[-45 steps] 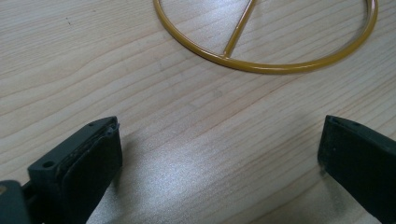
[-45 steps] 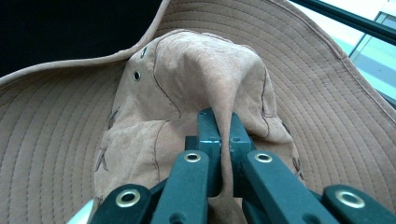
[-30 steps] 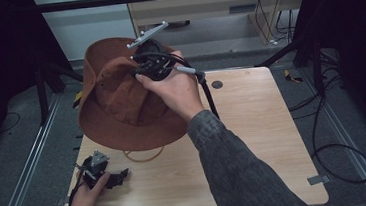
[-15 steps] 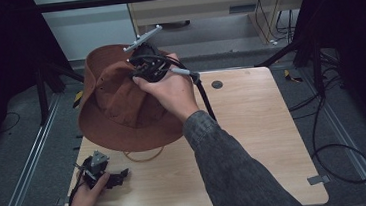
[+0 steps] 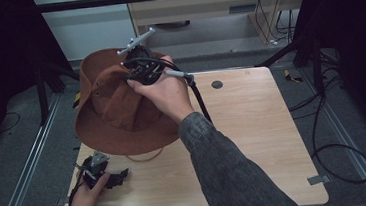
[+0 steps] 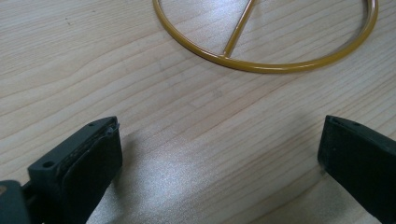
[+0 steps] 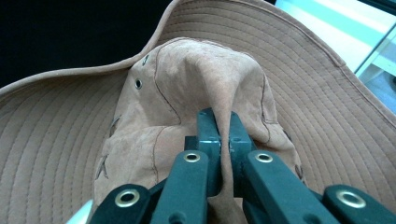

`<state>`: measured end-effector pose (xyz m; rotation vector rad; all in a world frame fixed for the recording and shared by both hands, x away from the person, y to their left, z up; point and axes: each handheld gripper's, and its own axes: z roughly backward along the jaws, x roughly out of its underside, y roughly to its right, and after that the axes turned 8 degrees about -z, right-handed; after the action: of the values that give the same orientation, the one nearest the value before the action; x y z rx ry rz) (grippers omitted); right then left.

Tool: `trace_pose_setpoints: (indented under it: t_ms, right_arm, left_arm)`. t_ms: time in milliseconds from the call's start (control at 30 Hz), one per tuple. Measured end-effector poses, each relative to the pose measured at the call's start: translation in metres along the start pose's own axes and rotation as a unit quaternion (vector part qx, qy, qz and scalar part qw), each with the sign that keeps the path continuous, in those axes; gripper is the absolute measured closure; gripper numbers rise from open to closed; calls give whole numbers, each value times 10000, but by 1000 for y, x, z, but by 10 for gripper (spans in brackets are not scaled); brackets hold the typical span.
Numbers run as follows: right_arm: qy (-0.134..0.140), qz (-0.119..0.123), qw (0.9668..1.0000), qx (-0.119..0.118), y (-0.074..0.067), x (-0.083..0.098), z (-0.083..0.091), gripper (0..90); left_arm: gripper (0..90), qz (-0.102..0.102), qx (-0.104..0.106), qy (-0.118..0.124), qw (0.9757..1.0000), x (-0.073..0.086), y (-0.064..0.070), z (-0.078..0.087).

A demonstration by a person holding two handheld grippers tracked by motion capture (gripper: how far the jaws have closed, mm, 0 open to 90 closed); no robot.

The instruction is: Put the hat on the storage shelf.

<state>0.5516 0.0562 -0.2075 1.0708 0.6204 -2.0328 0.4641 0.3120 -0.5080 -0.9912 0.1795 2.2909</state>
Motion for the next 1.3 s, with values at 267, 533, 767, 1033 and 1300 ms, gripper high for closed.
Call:
trace_pose_setpoints:
  t_ms: [267, 533, 767, 1033, 1300]
  right_arm:
    - [-75, 68, 9999, -109, -7, 0, -7, 883]
    - [-138, 96, 9997, -165, -10, 1, -13, 878]
    - [-206, 159, 9994, -225, -14, 1, -20, 867]
    - [-275, 126, 9993, -218, -14, 1, -27, 862]
    - [-324, 80, 9992, -200, -11, 2, -31, 851]
  left_arm:
    - [0, -9, -12, 5, 10000, 0, 0, 0]
    - [0, 5, -10, 8, 10000, 0, 0, 0]
    - [0, -8, -20, 4, 10000, 0, 0, 0]
    - [0, 2, 1, 5, 10000, 0, 0, 0]
    - [0, -7, -2, 5, 10000, 0, 0, 0]
